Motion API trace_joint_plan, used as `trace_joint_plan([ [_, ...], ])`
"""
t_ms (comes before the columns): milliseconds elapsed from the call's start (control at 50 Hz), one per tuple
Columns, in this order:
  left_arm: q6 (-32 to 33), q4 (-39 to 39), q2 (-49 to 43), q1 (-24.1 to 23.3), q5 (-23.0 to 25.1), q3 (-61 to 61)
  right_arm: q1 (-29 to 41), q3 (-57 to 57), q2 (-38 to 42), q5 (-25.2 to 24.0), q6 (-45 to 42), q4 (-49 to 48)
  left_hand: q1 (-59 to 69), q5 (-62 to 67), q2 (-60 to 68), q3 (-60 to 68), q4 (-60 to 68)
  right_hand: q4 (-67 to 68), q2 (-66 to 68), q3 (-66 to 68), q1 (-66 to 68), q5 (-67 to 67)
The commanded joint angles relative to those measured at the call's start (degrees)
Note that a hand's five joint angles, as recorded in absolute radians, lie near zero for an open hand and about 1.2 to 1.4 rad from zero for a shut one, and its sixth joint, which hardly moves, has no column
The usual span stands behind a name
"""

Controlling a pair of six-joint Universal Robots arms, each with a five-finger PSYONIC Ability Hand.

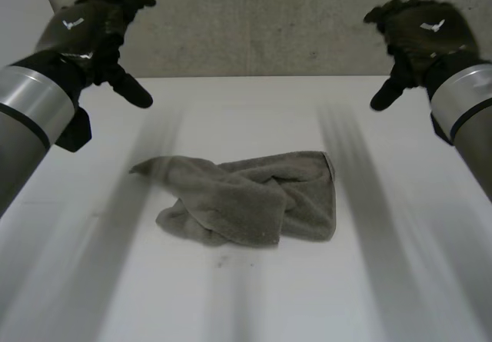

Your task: Fold the towel.

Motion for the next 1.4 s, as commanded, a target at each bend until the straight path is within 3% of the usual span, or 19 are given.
trace_joint_plan([
  [20, 7.7, 0.0, -7.8, 1.1, 0.1, 0.8, 2.4, -3.0, 7.2, -2.5, -2.5, 7.7, 3.2, 1.9, 3.4, 3.4, 3.4, -3.1, -2.4, -1.8, -0.5, -3.0],
  [80, 15.5, -0.6, -14.2, 2.8, 1.0, 1.5, 6.4, -4.7, 11.9, -3.4, -1.8, 15.3, 3.3, 2.0, 3.5, 3.5, 3.6, -3.1, -2.4, -1.8, -0.5, -3.0],
  [200, 20.6, -0.4, -21.6, 3.5, 3.2, 2.7, 10.5, -3.8, 15.6, -4.5, 2.5, 16.4, 3.3, 2.0, 3.5, 3.5, 3.6, -3.1, -2.4, -1.8, -0.5, -3.0],
  [300, 22.1, -0.4, -28.6, 6.5, 4.8, 4.2, 13.9, -2.4, 20.0, -6.1, 11.1, 13.0, 3.7, 2.4, 3.9, 3.9, 3.9, -3.1, -2.4, -1.8, -0.5, -3.0],
  [420, 22.2, 1.0, -35.5, 7.5, 11.0, 6.2, 16.6, -0.9, 25.5, -5.5, 17.7, 4.2, 5.2, 3.9, 5.4, 5.4, 5.4, -0.6, 0.0, 0.6, 1.9, -0.6],
  [520, 22.7, 4.9, -38.2, 7.2, 14.9, 6.5, 17.1, -0.8, 28.3, -2.5, 17.6, -0.8, 14.8, 13.5, 15.0, 15.0, 15.0, 20.1, 20.7, 21.3, 22.6, 20.1],
  [560, 22.8, 7.2, -38.8, 6.6, 15.4, 6.5, 17.0, -0.4, 28.4, 0.0, 16.8, -2.9, 28.8, 27.5, 29.0, 29.0, 29.0, 43.3, 44.0, 44.6, 45.9, 43.4],
  [580, 22.8, 7.2, -38.8, 6.6, 15.4, 6.5, 17.0, -0.4, 28.4, 0.0, 16.8, -2.9, 28.9, 27.6, 29.1, 29.1, 29.1, 43.5, 44.1, 44.7, 46.0, 43.5],
  [620, 22.7, 9.6, -38.9, 5.8, 15.5, 6.5, 16.5, -0.2, 27.0, 3.2, 15.5, -5.0, 47.6, 46.3, 47.8, 47.9, 47.9, 62.4, 63.0, 63.6, 64.9, 62.4],
  [700, 22.8, 12.5, -39.0, 5.0, 15.5, 6.6, 16.4, 0.7, 23.4, 4.8, 13.4, -6.7, 66.1, 64.9, 66.3, 66.4, 66.4, 66.9, 67.6, 68.2, 69.5, 67.0],
  [860, 22.3, 16.3, -36.4, 2.8, 14.8, 6.5, 16.4, -0.3, 16.0, 3.7, 3.1, -5.9, 69.9, 68.6, 70.1, 70.1, 70.1, 66.9, 67.6, 68.2, 69.5, 67.0],
  [960, 20.8, 15.6, -28.2, 0.9, 14.6, 4.0, 14.9, -5.1, 11.7, 2.6, -7.1, -3.8, 69.9, 68.6, 70.1, 70.1, 70.1, 66.9, 67.6, 68.2, 69.5, 67.0],
  [1000, 16.9, 15.6, -19.5, 0.1, 14.0, 0.9, 12.9, -10.8, 9.7, 2.6, -11.6, -2.9, 69.9, 68.6, 70.1, 70.1, 70.1, 66.9, 67.6, 68.2, 69.5, 67.0],
  [1080, 11.4, 16.2, -11.1, -0.5, 11.6, -1.4, 12.0, -17.0, 9.3, 2.5, -12.5, -3.2, 69.9, 68.6, 70.1, 70.1, 70.1, 66.9, 67.6, 68.2, 69.5, 67.0],
  [1180, 4.2, 16.3, -4.2, -0.6, 7.4, -4.0, 10.9, -27.1, 15.0, -0.2, -12.4, -2.7, 69.9, 68.6, 70.1, 70.1, 70.1, 66.9, 67.6, 68.2, 69.5, 67.0],
  [1320, 4.6, 15.4, -8.2, -0.6, 7.1, -6.1, 11.8, -29.1, 26.6, -8.3, -13.0, 5.5, 69.9, 68.6, 70.1, 70.1, 70.1, 66.9, 67.6, 68.2, 69.5, 67.0],
  [1340, 5.1, 14.7, -9.9, -0.5, 7.0, -6.4, 12.5, -29.2, 29.7, -8.4, -13.6, 9.4, 69.9, 68.6, 70.1, 70.1, 70.1, 45.2, 45.8, 46.4, 47.7, 45.2],
  [1360, 5.8, 13.5, -11.4, -0.5, 7.0, -6.7, 13.2, -29.2, 31.7, -8.0, -14.8, 12.6, 69.9, 68.6, 70.1, 70.1, 70.1, 1.0, 1.6, 2.2, 3.5, 1.0],
  [1400, 6.9, 12.0, -12.4, -0.5, 7.0, -6.8, 13.6, -29.0, 32.0, -7.1, -15.9, 14.9, 69.9, 68.6, 70.1, 70.1, 70.1, -3.1, -2.4, -1.8, -0.5, -3.0],
])
